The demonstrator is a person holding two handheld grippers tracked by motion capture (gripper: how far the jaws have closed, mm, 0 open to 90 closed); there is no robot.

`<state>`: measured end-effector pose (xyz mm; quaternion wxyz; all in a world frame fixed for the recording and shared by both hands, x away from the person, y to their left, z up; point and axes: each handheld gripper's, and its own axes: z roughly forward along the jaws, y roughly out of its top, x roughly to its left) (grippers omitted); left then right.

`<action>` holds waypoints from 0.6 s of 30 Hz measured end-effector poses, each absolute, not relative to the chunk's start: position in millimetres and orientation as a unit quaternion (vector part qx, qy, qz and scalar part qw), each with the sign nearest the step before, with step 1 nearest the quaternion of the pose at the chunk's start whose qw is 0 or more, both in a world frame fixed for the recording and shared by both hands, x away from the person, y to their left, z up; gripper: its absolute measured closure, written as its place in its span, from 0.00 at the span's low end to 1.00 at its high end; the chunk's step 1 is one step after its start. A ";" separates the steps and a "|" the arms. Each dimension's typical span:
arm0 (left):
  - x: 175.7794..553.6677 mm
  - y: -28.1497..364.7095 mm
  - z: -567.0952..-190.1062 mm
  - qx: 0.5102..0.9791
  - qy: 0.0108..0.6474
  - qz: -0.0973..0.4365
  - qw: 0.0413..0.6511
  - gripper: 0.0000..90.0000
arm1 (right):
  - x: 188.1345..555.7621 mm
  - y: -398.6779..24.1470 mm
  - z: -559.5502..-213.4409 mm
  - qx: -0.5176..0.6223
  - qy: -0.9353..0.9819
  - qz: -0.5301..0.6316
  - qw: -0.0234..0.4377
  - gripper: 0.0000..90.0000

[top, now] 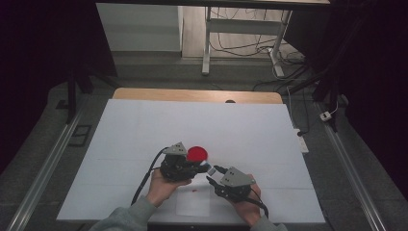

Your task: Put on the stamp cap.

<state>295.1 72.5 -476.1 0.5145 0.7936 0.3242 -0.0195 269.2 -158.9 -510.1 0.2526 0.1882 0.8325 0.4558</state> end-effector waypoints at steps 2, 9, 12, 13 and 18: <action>295.5 74.1 -475.4 0.792 0.325 -0.018 0.516 0.84 | 269.8 -161.7 -509.0 0.192 0.830 0.462 0.248 0.57; 295.8 78.7 -473.0 0.790 0.325 -0.013 0.519 0.84 | 272.3 -171.9 -507.2 0.206 0.825 0.475 0.227 0.53; 296.1 82.1 -471.1 0.788 0.326 -0.011 0.522 0.84 | 272.6 -178.6 -506.5 0.217 0.823 0.475 0.221 0.53; 296.3 83.3 -470.5 0.787 0.326 -0.010 0.523 0.84 | 273.1 -181.8 -506.5 0.222 0.822 0.477 0.218 0.52; 296.5 88.6 -467.7 0.784 0.329 -0.006 0.526 0.84 | 274.9 -202.2 -504.4 0.242 0.818 0.476 0.214 0.52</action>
